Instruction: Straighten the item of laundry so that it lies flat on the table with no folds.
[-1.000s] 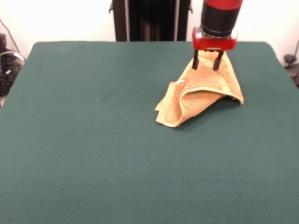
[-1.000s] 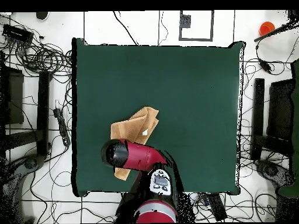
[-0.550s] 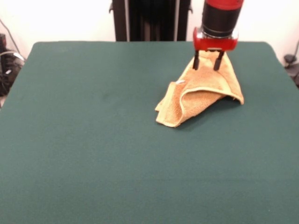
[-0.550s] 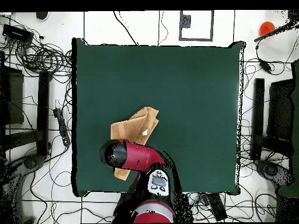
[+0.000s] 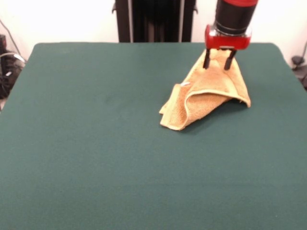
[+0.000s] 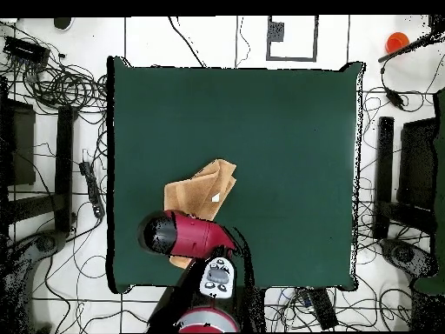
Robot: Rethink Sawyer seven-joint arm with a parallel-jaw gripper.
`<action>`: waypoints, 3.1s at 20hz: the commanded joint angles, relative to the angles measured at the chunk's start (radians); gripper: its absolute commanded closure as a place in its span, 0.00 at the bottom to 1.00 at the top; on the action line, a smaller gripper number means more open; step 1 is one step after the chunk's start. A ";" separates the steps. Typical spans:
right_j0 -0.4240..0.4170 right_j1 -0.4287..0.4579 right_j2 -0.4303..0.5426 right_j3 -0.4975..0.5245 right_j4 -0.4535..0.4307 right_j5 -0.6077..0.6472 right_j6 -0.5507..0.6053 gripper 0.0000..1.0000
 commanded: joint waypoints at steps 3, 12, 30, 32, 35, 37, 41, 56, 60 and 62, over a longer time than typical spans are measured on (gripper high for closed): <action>-0.029 -0.016 0.143 -0.004 0.155 -0.025 0.310 0.00; -0.054 0.013 0.178 -0.004 0.195 -0.090 0.294 0.00; -0.042 -0.023 0.127 0.033 0.196 -0.093 0.288 0.00; -0.037 -0.022 0.119 0.030 0.189 -0.097 0.284 0.00; -0.043 -0.031 0.124 0.035 0.187 -0.090 0.278 0.00; -0.048 -0.036 0.126 0.033 0.181 -0.082 0.267 0.00; -0.044 -0.030 0.121 0.022 0.172 -0.050 0.251 0.00; -0.022 -0.017 0.089 -0.001 0.175 -0.008 0.259 1.00; -0.019 -0.015 0.082 -0.002 0.173 -0.006 0.259 1.00; -0.015 -0.014 0.076 -0.003 0.173 -0.009 0.260 1.00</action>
